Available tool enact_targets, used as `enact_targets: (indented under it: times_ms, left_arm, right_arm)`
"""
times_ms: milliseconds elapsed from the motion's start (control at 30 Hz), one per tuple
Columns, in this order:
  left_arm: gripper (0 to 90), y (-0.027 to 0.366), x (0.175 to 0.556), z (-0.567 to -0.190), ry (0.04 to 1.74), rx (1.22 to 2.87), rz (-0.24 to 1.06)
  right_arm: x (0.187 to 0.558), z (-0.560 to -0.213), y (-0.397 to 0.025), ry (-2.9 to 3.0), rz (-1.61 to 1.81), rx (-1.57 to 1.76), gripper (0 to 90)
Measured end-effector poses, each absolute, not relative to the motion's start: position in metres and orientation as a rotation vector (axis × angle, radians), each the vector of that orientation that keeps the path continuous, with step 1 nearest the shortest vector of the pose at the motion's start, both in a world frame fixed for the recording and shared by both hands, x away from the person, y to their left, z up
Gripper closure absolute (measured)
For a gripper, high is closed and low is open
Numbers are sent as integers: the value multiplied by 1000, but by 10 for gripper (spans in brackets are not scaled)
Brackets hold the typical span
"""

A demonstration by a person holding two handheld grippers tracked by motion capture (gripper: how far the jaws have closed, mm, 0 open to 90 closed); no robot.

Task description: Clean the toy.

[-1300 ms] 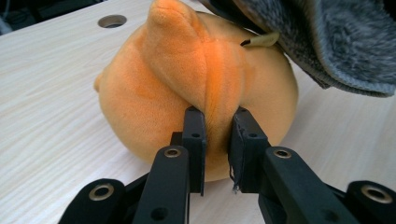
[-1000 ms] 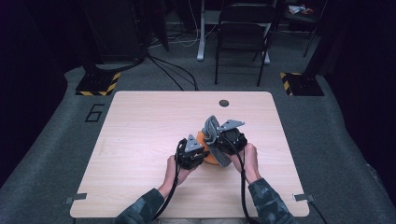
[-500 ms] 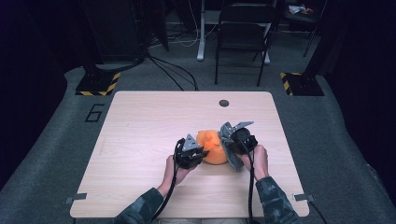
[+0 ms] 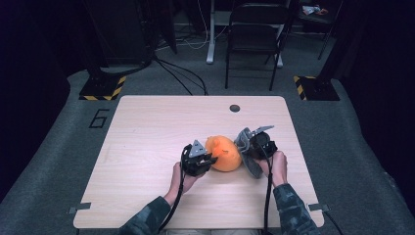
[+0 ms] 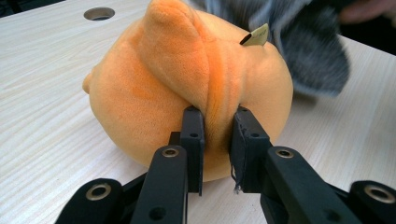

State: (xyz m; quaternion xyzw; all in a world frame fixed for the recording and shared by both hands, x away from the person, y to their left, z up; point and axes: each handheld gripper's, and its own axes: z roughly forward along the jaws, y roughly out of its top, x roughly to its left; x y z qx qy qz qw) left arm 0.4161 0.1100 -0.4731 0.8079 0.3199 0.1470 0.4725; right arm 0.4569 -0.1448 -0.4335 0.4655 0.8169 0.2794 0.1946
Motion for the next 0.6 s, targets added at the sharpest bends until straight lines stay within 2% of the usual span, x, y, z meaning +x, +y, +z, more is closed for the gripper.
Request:
enact_targets:
  times_ms: [100,200,267,367,433,500,600]
  left_arm:
    - [759,110,416,-473,783,1974,362]
    - [727,110,416,-473,786,1974,357]
    - [633,111,414,-472,781,1985,364]
    - [485,114,413,-471,728,2007,448]
    - [440,114,414,-473,727,2031,494]
    - [466,112,417,-478,733,2029,465]
    - [624,108,417,-479,723,2026,480]
  right_arm:
    - [446,-410,-137,2276,922,1256,721]
    - [442,-411,-119,2347,892,1190,722]
    - [443,-424,-110,2358,813,1163,723]
    - [446,-433,-111,2355,829,1185,723]
    - [447,-432,-114,2359,831,1184,723]
    - [448,-433,-115,2356,836,1198,723]
    - [449,-434,-116,2350,832,1193,723]
